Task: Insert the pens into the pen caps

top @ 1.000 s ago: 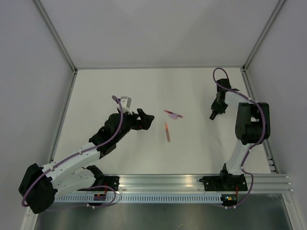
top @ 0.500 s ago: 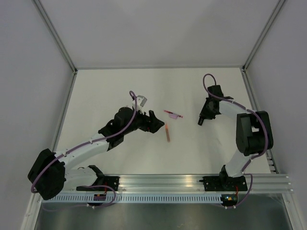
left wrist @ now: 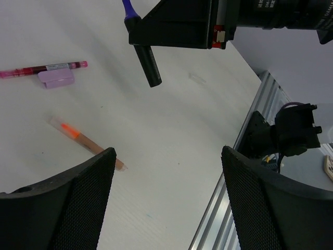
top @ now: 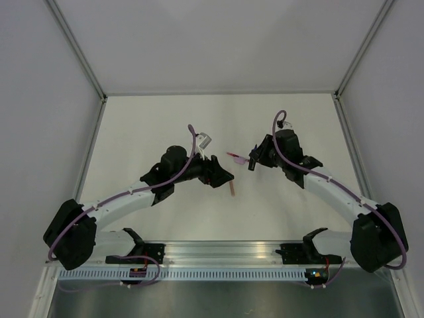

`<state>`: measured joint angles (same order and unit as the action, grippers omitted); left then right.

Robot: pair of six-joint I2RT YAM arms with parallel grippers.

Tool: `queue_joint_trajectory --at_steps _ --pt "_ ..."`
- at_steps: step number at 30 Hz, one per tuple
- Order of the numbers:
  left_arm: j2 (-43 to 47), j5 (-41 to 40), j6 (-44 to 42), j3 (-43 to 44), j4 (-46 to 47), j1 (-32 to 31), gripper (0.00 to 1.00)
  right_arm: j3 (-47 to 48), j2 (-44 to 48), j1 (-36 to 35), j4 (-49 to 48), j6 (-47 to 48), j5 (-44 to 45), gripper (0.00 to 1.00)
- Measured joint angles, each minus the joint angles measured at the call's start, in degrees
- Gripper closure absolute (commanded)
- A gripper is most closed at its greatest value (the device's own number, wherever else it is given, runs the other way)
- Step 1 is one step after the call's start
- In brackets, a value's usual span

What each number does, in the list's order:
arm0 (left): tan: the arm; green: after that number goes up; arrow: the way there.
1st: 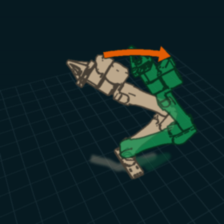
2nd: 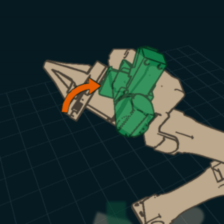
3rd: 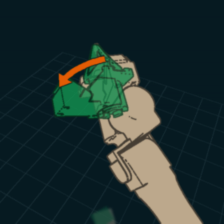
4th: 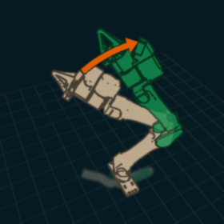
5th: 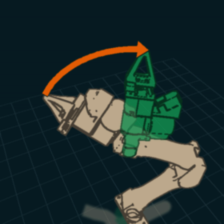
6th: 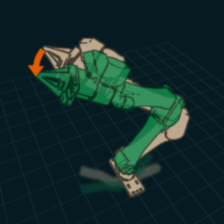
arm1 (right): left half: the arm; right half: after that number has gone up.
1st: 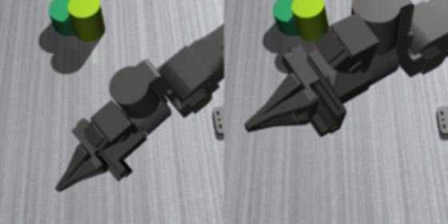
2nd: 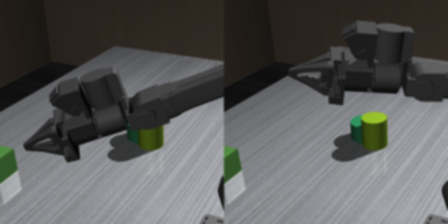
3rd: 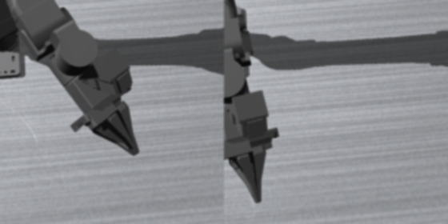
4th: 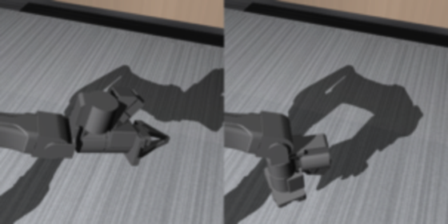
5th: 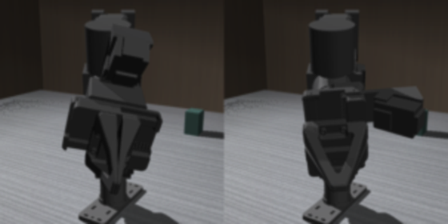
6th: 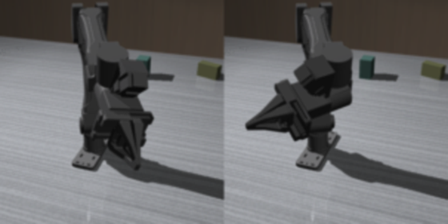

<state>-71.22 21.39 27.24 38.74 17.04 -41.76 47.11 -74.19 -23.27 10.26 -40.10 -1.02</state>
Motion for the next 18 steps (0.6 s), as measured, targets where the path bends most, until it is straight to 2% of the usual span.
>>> queue_joint_trajectory --at_steps 6,18 --pt "-1.7 4.2 0.3 0.0 2.4 0.0 0.15 -2.8 8.1 -8.1 -3.7 -4.0 3.6 1.00" --pt "-2.3 6.6 0.6 0.0 4.3 0.0 0.17 -2.8 11.0 -21.1 -6.3 -7.8 11.4 1.00"
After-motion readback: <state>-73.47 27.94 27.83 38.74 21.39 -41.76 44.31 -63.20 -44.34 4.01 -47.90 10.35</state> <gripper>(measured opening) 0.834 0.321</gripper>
